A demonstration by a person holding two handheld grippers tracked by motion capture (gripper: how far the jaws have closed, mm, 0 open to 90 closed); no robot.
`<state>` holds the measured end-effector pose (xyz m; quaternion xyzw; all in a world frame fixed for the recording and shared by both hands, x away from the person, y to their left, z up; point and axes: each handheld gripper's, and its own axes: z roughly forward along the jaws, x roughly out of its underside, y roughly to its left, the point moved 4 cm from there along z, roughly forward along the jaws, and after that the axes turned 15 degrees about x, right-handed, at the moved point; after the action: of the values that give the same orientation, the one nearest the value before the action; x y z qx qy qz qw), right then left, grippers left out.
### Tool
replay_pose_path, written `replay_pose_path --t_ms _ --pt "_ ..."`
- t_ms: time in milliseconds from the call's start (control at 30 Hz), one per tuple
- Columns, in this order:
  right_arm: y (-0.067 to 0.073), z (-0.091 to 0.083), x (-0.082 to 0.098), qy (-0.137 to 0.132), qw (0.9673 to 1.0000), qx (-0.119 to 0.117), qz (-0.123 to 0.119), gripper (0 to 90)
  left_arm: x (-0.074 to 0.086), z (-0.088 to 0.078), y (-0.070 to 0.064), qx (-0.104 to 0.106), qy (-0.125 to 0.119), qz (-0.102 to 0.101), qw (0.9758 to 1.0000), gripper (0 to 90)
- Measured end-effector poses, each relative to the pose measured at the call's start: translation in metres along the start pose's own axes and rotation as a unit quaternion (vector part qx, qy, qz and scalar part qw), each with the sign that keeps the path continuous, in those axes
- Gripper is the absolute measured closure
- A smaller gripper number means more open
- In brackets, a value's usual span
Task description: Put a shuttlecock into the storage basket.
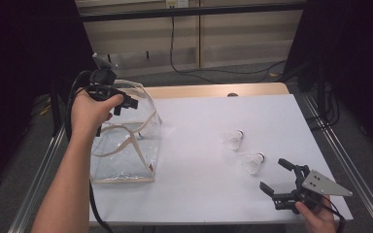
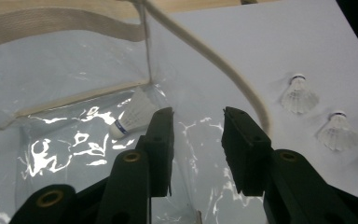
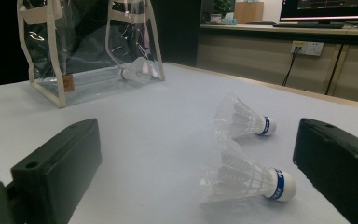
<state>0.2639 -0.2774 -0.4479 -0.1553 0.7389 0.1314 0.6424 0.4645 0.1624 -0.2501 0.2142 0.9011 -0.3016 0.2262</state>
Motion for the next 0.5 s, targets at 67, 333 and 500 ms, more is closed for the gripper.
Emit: replay_pose_path --t_ms 67,333,500 --pt "0.000 0.000 0.000 0.000 1.0000 0.000 -0.001 0.7 0.000 0.000 -0.003 0.006 -0.001 0.004 1.0000 61.7" --pt "0.000 0.000 0.000 0.000 1.0000 0.000 0.000 0.7 0.001 0.003 -0.016 0.023 0.014 0.019 0.9995 54.5" --pt "0.000 0.000 0.000 0.000 1.0000 0.000 -0.001 0.7 0.001 0.003 -0.025 0.030 0.016 0.028 0.9990 46.2"
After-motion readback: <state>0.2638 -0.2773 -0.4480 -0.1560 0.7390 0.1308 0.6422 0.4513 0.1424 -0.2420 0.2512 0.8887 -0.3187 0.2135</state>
